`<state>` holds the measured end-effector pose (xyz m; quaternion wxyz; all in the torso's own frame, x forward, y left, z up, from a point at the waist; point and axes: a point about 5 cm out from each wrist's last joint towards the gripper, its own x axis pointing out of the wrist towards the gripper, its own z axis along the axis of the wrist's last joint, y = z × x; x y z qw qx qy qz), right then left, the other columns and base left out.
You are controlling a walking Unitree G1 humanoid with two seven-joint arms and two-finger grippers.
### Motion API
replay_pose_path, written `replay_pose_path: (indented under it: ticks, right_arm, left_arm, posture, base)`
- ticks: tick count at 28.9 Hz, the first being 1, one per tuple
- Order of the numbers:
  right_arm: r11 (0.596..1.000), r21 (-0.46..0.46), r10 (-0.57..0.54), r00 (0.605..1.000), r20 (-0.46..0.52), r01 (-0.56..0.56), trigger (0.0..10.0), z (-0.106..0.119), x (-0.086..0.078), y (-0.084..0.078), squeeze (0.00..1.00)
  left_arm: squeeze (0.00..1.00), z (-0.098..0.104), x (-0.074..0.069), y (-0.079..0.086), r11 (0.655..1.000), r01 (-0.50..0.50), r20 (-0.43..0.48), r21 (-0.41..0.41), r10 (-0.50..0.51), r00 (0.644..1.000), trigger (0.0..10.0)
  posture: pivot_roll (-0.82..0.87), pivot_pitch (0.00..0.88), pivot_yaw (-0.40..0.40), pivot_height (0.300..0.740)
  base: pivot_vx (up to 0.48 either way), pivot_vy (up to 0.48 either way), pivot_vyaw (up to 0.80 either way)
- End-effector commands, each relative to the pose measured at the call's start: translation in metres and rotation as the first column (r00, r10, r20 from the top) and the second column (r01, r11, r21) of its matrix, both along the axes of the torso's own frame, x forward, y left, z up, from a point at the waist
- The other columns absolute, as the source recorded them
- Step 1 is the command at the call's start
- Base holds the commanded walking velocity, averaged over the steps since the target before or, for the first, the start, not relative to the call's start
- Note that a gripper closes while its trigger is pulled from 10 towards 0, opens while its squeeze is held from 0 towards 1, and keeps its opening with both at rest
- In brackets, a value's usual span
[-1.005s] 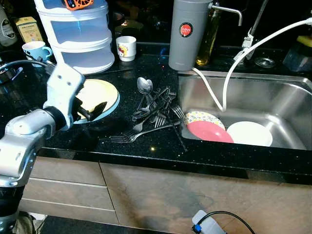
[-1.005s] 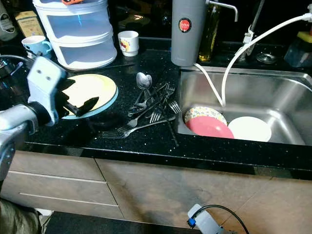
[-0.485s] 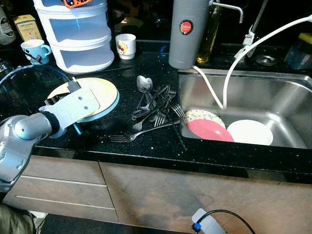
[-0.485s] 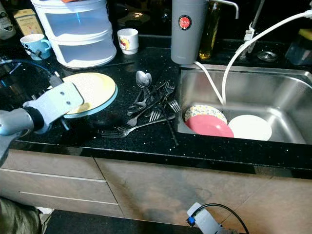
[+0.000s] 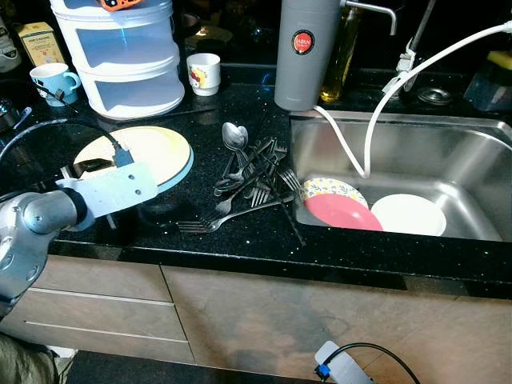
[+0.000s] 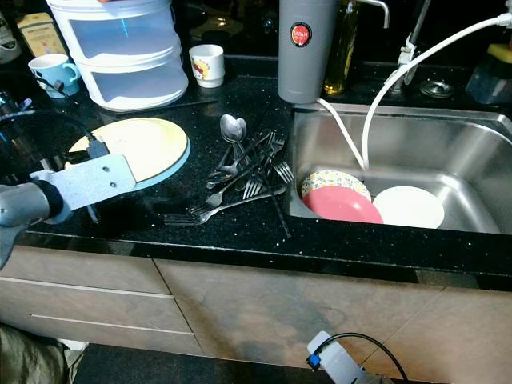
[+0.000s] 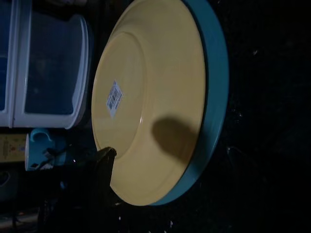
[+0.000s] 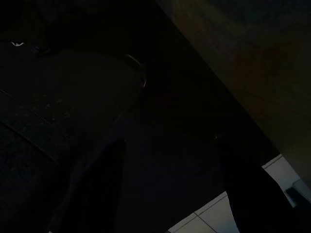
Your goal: Kitchen organization
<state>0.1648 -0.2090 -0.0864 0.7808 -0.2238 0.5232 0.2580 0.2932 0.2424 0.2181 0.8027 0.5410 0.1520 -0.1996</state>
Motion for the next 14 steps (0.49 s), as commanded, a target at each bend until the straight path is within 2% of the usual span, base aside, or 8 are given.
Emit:
replay_pose_path:
  ticks: [1,6,14]
  right_arm:
    - [1.0,-0.002,0.004,1.0,0.0,-0.004,10.0,-0.0003,-0.0006,0.0003,0.0]
    - [1.0,-0.003,0.006,1.0,-0.001,-0.006,10.0,-0.0004,-0.0008,0.0004,0.0]
    - [1.0,-0.003,0.006,1.0,-0.001,-0.006,10.0,-0.0004,-0.0008,0.0004,0.0]
  left_arm:
    - [0.0,-0.0059,-0.0023,0.0102,0.998,-0.026,-0.028,0.06,0.027,0.999,10.0]
    - [0.0,-0.0049,0.0021,0.0149,0.996,-0.041,0.007,0.08,0.041,0.999,10.0]
    - [0.0,-0.0096,0.0063,0.0143,0.998,-0.036,0.014,0.06,0.035,0.999,10.0]
  posture:
    - [0.05,0.0,-0.006,0.74]
    - [0.06,0.0,-0.006,0.74]
    - [0.05,0.0,-0.006,0.74]
  base:
    - [0.0,0.0,0.0]
    - [0.0,0.0,0.0]
    - [0.0,0.0,0.0]
